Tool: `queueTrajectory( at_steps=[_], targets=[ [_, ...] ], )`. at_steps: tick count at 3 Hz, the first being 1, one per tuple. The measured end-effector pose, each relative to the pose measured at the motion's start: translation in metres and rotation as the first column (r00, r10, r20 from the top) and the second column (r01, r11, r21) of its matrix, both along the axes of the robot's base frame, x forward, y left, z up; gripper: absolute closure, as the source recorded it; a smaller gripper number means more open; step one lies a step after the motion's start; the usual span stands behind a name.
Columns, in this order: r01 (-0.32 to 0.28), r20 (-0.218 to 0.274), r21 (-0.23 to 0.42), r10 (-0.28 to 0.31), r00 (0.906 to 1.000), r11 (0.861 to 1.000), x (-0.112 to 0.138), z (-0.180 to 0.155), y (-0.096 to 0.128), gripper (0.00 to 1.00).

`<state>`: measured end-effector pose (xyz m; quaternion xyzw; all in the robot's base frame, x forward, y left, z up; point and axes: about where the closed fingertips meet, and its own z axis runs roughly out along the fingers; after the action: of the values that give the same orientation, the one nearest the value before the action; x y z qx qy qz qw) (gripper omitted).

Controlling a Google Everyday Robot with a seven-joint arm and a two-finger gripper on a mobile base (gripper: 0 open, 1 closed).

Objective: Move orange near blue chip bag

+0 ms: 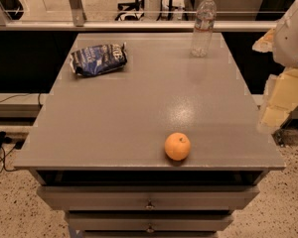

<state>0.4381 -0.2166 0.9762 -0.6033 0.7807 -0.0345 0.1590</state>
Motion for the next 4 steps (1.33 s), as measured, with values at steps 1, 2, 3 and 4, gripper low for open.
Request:
queueTrajectory(
  at_steps=[1, 2, 3, 4],
  targets=[
    [0.0, 0.0, 0.0, 0.0, 1.0, 1.0, 0.0, 0.0, 0.0, 0.0],
    [-0.005, -0.005, 0.014, 0.005, 1.0, 1.0, -0.001, -0.001, 0.004, 0.0],
    [-0.023, -0.06, 0.075, 0.028, 0.9978, 0.997, -0.005, -0.025, 0.022, 0.0],
    [-0.038, -0.127, 0.152, 0.058, 0.9903, 0.988, -0.005, -0.059, 0.044, 0.0]
  ],
)
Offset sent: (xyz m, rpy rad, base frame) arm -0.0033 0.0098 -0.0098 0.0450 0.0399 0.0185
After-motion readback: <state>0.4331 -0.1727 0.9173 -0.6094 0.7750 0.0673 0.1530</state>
